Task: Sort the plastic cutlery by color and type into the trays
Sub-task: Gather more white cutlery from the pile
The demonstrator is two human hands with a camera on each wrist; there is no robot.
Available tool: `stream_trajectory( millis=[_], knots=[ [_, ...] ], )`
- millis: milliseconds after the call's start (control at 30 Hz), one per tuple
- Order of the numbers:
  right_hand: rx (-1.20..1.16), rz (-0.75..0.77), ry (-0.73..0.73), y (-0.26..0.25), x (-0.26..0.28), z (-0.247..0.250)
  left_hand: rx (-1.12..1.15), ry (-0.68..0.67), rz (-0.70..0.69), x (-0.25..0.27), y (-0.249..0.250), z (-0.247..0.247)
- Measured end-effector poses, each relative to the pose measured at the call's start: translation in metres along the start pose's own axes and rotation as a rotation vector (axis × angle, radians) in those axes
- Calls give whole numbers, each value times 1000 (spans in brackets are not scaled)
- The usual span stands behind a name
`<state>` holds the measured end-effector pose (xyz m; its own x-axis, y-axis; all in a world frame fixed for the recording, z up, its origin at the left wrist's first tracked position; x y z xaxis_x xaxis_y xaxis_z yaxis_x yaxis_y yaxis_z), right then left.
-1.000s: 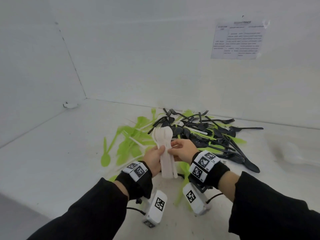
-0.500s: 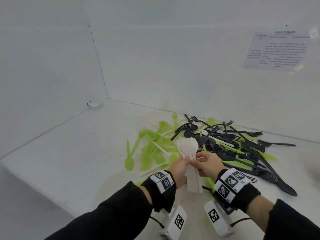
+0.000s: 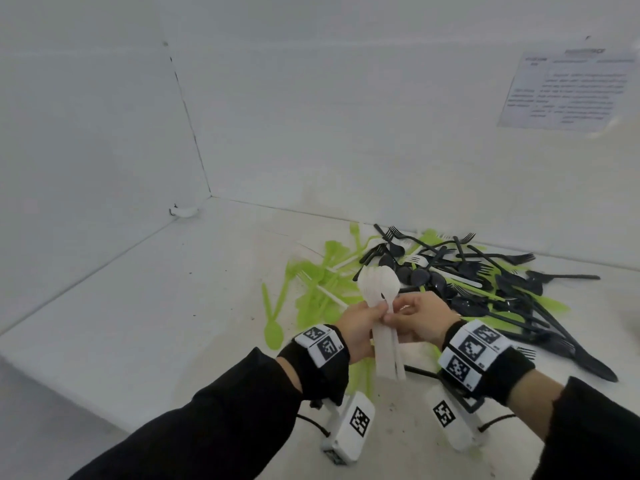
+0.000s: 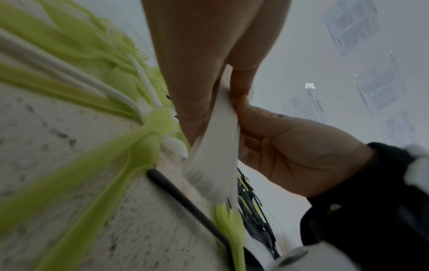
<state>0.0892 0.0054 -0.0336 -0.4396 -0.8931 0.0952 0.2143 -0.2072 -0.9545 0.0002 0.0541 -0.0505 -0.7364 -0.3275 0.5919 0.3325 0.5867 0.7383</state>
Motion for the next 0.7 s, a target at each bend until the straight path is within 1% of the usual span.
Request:
stream_trajectory(
  millis=[100,167,267,300,400,500,600,633,700],
  knots=[
    [259,101,26,-22,-11,-3,90,43,12,2,15,10],
    [217,118,37,-29,-17,-6,139,54,25,4,23,14],
    [27,72,102,-31,-18,-7,139,79,1,6,32,19],
    [-3,65,133,-30,-18,-6,138,80,0,5,32,21],
    [55,80,186,-30,-14,-3,156,86,-4,4,29,21],
    [177,150,141,-39,-13,-4,146,71,-6,7,28,17],
    [359,215,16,-57,-17,-9,108,-18,6,13,37,9],
    [426,224,-20,-62,-20,-10,107,-14,1,14,42,10],
    [461,223,6,-65,-29,-1,158,74,-8,18,52,18]
  ],
)
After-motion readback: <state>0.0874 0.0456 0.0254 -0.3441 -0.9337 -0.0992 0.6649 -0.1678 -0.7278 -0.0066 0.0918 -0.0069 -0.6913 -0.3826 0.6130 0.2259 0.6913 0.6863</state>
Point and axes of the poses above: each hand's wrist, its own x-axis away from the middle knuckle, its own z-axis out of the back of the hand, y = z × x, the point moved 7 cm from there along -x, towards the middle knuckle, and after that the axes turned 12 degrees about z, right-handed, at the moved point
